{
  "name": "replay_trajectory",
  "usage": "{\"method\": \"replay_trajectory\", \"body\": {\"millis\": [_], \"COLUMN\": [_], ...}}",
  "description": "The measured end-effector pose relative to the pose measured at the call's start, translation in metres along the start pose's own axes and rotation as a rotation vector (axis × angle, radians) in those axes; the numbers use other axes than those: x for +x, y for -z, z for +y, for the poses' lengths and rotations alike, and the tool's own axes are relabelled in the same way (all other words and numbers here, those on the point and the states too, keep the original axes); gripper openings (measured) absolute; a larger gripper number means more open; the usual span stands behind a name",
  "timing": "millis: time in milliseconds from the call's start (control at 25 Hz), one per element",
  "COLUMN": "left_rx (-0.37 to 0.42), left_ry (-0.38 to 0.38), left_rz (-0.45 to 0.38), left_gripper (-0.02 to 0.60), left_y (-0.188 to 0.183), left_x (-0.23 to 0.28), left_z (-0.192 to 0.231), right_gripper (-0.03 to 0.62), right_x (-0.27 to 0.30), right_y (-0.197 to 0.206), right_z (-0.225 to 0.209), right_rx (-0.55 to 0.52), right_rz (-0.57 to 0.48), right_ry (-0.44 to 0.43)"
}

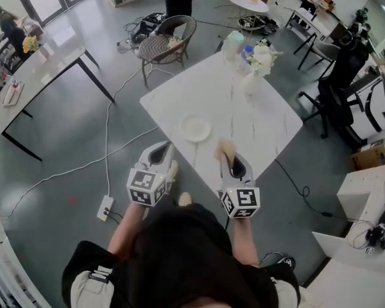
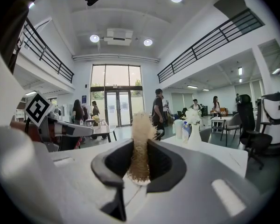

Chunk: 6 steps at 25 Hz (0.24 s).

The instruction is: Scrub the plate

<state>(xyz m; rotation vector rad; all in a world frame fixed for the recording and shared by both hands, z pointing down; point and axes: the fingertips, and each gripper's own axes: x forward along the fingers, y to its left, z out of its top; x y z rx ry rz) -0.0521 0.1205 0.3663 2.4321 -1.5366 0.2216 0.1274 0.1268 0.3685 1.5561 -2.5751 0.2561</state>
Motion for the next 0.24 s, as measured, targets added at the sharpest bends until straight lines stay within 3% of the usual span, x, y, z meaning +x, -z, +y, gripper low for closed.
{"method": "replay_trajectory", "body": {"millis": [240], "left_rx": [0.002], "left_ry": [-0.008], "left_rz": [0.0], "left_gripper": [0.006], "left_y": [0.0046], "left_x": [0.0018], "left_z": [0.0008], "right_gripper": [0.074], "right_x": [0.0026], "right_y": [0.0013], "right_z": [0.0], "right_rx": [-0.001], "right_rz": [-0.008], "right_ry": [-0.009]}}
